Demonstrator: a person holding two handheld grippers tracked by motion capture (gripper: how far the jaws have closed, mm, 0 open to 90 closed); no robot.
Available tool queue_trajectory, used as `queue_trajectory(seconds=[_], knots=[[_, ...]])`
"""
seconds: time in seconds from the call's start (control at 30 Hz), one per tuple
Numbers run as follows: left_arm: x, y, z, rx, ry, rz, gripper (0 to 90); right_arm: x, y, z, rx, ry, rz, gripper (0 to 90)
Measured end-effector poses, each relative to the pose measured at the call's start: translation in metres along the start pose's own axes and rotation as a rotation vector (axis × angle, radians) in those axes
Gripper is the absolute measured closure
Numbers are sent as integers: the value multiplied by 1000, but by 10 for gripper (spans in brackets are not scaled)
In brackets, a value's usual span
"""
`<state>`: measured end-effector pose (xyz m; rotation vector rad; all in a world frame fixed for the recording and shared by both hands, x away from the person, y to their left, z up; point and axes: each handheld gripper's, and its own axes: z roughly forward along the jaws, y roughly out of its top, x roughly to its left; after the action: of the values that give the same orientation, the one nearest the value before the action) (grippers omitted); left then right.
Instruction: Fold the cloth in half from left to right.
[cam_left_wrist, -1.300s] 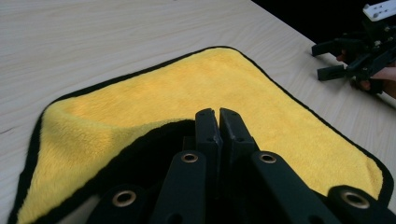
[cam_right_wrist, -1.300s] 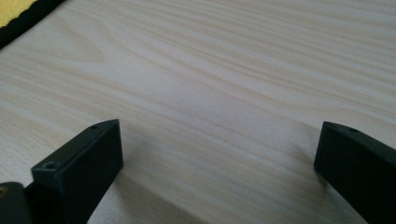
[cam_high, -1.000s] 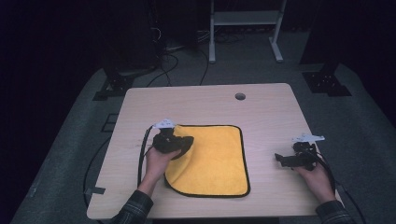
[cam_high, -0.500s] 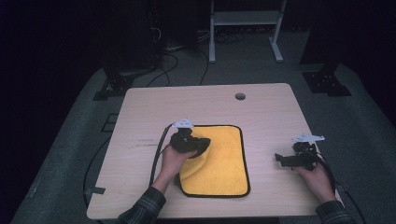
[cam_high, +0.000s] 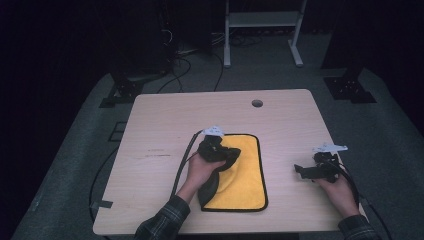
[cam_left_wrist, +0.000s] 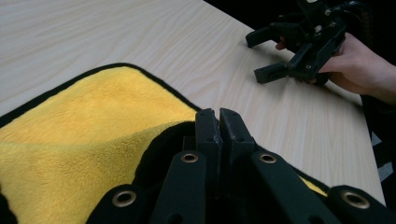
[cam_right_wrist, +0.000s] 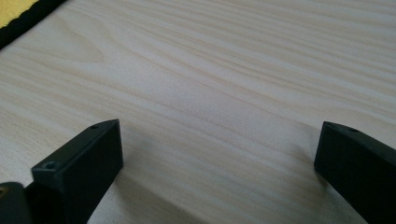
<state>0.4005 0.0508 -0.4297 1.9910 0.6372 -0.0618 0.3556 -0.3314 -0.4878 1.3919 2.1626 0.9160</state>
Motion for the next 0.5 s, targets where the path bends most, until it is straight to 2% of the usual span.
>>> queue_trajectory(seconds=[0.13, 0.3, 0.5], knots=[[-2, 5, 9, 0, -13, 6, 869, 0, 0, 0, 0, 0, 0, 5], [1, 8, 24, 3, -28, -9, 869, 0, 0, 0, 0, 0, 0, 5], [3, 5, 48, 38, -37, -27, 868, 0, 0, 0, 0, 0, 0, 5]])
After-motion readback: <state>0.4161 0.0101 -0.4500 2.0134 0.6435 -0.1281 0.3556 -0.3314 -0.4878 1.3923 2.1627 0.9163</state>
